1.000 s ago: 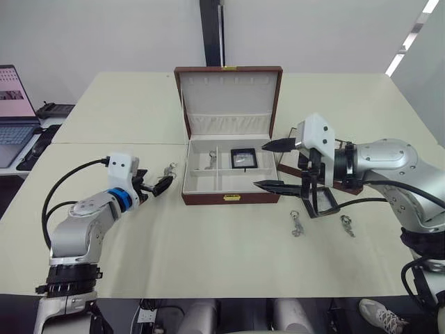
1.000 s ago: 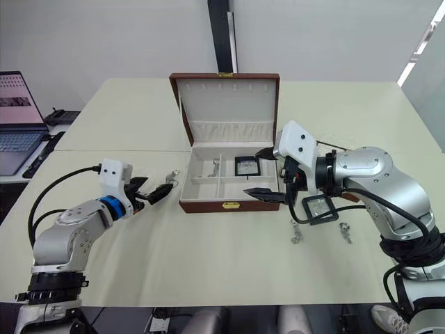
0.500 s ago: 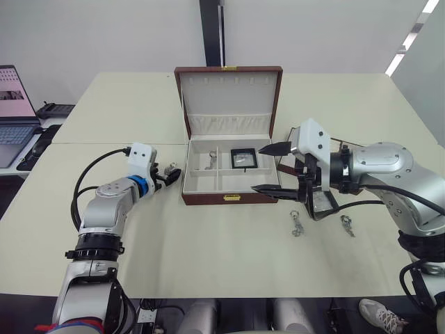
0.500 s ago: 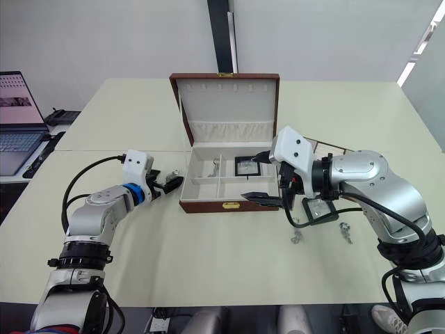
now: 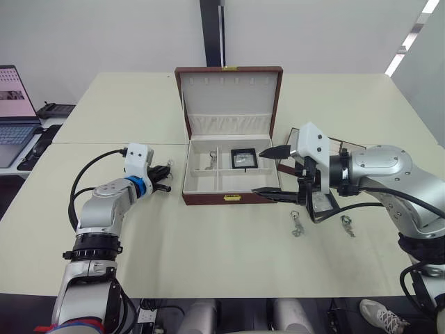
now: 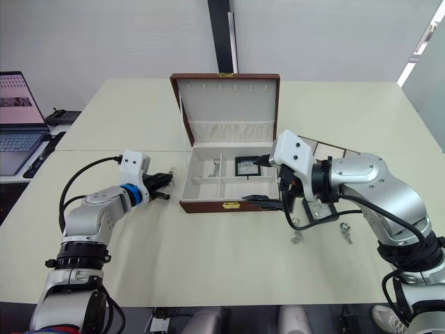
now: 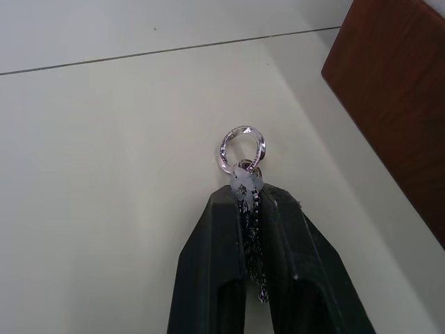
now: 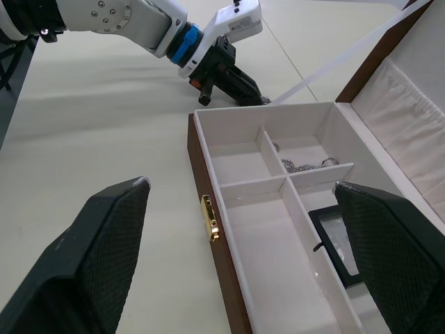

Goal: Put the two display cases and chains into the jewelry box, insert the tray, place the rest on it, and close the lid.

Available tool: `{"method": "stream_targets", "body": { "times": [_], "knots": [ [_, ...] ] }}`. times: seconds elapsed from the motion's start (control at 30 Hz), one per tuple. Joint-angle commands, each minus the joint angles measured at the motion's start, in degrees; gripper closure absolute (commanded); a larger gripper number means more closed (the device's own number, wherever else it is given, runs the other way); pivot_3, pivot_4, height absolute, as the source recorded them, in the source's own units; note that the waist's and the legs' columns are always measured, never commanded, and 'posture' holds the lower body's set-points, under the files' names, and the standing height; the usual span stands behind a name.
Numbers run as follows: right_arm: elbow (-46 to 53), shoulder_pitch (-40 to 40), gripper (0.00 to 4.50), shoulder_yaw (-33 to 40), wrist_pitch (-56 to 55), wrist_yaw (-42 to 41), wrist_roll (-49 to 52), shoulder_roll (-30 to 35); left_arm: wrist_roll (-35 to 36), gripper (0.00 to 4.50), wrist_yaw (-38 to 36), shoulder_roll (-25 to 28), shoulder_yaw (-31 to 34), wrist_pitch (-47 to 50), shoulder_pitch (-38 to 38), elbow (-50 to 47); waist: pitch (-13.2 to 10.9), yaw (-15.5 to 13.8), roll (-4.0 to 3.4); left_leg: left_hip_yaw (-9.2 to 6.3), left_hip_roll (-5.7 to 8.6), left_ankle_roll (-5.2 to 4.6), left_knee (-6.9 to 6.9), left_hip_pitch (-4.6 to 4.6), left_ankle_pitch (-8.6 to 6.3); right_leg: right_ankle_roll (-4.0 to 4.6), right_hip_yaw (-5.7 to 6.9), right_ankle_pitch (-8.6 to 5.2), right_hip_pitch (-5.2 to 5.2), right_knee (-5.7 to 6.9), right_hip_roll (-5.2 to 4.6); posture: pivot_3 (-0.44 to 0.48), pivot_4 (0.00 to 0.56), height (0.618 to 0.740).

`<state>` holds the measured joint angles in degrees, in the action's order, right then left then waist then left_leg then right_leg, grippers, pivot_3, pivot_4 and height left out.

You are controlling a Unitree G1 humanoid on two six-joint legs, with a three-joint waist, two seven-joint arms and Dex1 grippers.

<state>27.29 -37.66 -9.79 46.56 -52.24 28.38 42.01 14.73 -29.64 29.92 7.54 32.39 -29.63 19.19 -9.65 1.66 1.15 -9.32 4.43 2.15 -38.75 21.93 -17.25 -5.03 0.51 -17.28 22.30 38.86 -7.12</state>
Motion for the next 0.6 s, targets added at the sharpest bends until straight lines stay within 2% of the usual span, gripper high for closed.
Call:
{"method": "stream_targets", "body": {
  "times": [0.03, 0.27, 0.4, 0.6],
  "knots": [
    [1.5, -1.2, 0.0, 1.6, -0.7, 0.5, 0.4, -0.2, 0.7, 4.45, -1.1, 0.7, 1.4, -0.4, 1.8, -1.6, 0.0, 0.0, 0.0, 0.0, 0.0, 0.0, 0.0, 0.0, 0.0, 0.0, 0.0, 0.0, 0.0, 0.0, 0.0, 0.0, 0.15, 0.74],
    [1.6, -0.8, 0.0, 1.9, -0.9, 1.0, 0.3, -0.2, 6.9, 4.46, -8.2, 5.0, 7.3, -2.6, 3.5, -12.0, 0.0, 0.1, 0.05, -0.03, -0.05, 0.0, 0.0, 0.06, 0.0, 0.0, 0.01, 0.0, 0.06, -0.01, 0.03, 0.0, 0.15, 0.74],
    [1.4, -0.5, 0.0, 1.6, -1.3, 1.1, 0.2, -0.3, 12.4, 4.46, -16.8, 10.5, 8.8, -1.1, 2.8, -17.9, 0.0, 0.1, 0.04, -0.03, -0.03, 0.0, 0.01, 0.05, 0.0, 0.0, 0.0, 0.0, 0.04, -0.03, 0.01, 0.0, 0.15, 0.74],
    [0.8, -0.8, 0.0, 1.0, -2.0, 0.8, -0.1, -0.5, 15.8, 4.46, -24.6, 15.4, 5.5, 1.8, -1.8, -21.6, 0.0, 0.0, 0.04, -0.01, -0.01, 0.0, 0.01, 0.05, 0.0, 0.0, 0.0, 0.0, 0.02, -0.05, 0.01, 0.0, 0.15, 0.74]
  ]
}}
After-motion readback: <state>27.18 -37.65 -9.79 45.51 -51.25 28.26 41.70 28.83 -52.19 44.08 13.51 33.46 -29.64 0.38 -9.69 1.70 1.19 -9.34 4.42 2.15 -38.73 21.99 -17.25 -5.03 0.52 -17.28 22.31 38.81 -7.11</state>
